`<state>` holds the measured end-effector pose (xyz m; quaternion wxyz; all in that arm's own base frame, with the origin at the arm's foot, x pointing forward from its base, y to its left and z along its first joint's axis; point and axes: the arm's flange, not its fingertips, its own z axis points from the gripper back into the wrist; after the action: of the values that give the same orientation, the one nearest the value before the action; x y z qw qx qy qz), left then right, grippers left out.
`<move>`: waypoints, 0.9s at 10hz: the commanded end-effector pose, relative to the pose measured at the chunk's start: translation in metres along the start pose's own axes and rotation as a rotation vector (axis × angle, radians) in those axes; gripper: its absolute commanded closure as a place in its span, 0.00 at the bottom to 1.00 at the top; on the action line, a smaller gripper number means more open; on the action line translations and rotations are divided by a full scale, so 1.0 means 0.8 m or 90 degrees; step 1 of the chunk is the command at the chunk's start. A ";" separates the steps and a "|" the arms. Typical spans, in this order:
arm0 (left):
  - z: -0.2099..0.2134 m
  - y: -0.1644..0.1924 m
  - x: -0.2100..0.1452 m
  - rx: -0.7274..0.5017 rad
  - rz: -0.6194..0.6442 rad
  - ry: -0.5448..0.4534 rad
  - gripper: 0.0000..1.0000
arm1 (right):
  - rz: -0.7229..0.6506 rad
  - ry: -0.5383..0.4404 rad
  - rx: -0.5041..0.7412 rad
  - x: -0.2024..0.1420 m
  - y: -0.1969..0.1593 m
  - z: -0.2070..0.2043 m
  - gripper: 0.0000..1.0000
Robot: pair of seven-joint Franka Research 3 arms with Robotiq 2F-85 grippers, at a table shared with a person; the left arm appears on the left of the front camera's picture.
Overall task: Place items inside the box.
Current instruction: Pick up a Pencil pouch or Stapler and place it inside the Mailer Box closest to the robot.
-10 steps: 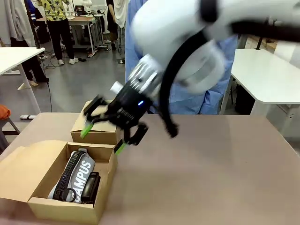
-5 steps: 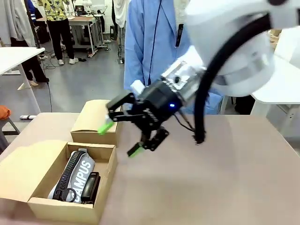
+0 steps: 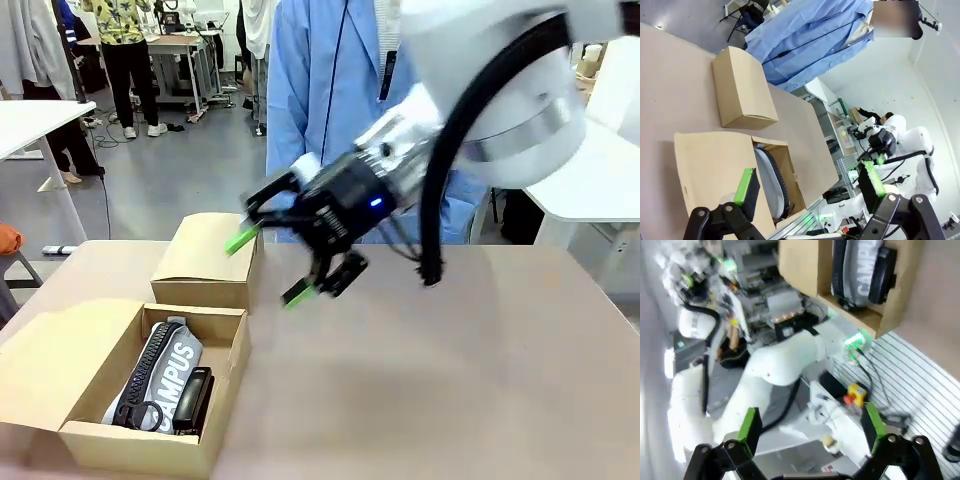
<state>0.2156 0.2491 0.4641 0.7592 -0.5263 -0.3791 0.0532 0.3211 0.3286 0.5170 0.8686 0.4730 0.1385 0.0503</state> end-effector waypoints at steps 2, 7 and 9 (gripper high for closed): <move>0.000 -0.002 0.000 -0.013 -0.009 -0.009 0.00 | -0.106 -0.265 0.117 -0.064 -0.120 0.204 0.00; 0.000 -0.002 0.000 -0.013 -0.009 -0.009 0.00 | -0.415 -0.310 0.067 -0.161 -0.285 0.294 0.00; 0.000 -0.002 0.000 -0.013 -0.009 -0.009 0.00 | -0.462 -0.232 -0.145 -0.136 -0.282 0.259 0.00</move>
<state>0.2155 0.2490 0.4641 0.7592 -0.5264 -0.3792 0.0531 0.2861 -0.0281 0.4704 0.8475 0.3745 0.0792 -0.3677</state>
